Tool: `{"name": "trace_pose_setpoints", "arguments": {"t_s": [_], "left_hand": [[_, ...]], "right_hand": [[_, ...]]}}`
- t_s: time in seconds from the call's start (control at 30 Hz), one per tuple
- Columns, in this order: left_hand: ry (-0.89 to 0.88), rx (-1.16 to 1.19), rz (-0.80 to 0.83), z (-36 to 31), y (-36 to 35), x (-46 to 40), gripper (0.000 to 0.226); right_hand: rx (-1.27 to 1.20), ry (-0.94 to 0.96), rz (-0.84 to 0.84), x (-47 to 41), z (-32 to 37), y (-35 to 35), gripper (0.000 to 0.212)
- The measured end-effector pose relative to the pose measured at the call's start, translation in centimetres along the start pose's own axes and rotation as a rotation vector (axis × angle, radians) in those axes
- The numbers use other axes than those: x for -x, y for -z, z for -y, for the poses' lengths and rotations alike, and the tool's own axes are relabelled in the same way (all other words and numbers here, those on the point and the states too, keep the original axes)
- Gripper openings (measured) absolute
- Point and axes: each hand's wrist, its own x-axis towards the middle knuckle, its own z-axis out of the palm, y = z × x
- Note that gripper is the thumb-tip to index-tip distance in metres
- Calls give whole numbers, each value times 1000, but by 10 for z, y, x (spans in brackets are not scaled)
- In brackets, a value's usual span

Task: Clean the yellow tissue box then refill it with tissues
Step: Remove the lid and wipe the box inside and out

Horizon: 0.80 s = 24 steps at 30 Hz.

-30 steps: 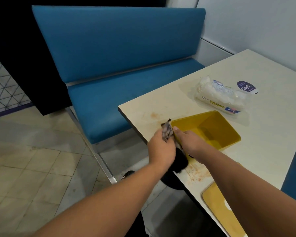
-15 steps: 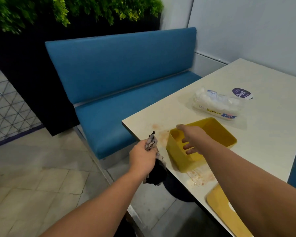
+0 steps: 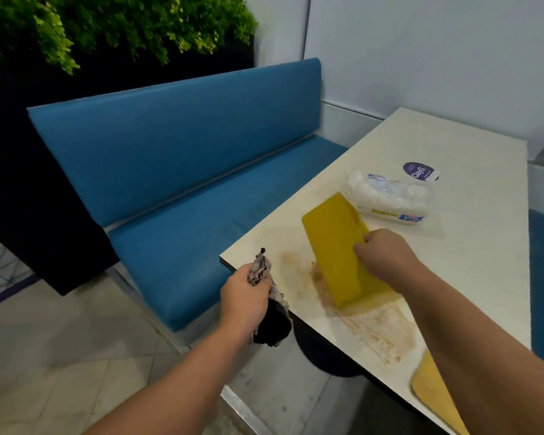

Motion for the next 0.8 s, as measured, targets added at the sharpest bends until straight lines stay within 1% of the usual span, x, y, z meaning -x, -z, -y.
{"name": "trace_pose_setpoints", "arguments": {"t_s": [0.07, 0.1, 0.17, 0.23, 0.3, 0.37, 0.43, 0.5, 0.57, 0.63, 0.7, 0.77, 0.8], "left_hand": [[-54, 1, -14, -7, 0, -6, 12], [-82, 30, -4, -11, -1, -7, 14], [-139, 97, 19, -20, -6, -9, 15], [-224, 146, -40, -32, -9, -9, 22], [-368, 79, -127, -48, -8, -11, 26], [-508, -105, -138, -63, -9, -14, 29], [-601, -299, -87, -69, -16, -16, 37], [-669, -414, -22, -66, -27, -6, 36], [-774, -436, 57, -60, -43, 19, 35], [-956, -436, 130, -55, -66, 52, 36], [-1118, -449, 215, -57, -84, 83, 35], [-1204, -483, 257, -63, -90, 90, 33], [-1203, -501, 240, -65, -87, 85, 33]], "right_hand": [[-66, 41, 90, -1, -6, 18, 15], [-139, 32, 128, -1, -8, 24, 19], [-274, 10, 151, 1, -14, 33, 24], [-290, 5, 135, 3, -21, 37, 20], [-309, -27, 142, 3, -26, 42, 19], [-310, -65, 148, 6, -30, 46, 19], [-320, -75, 152, 9, -33, 52, 20], [-334, -82, 163, 11, -37, 53, 19], [-351, -97, 157, 12, -41, 53, 19], [-390, -96, 136, 13, -42, 53, 12], [-417, -74, 118, 12, -43, 52, 11], [-407, -62, 105, 12, -45, 55, 11], [-411, -62, 103, 13, -48, 58, 12]]}}
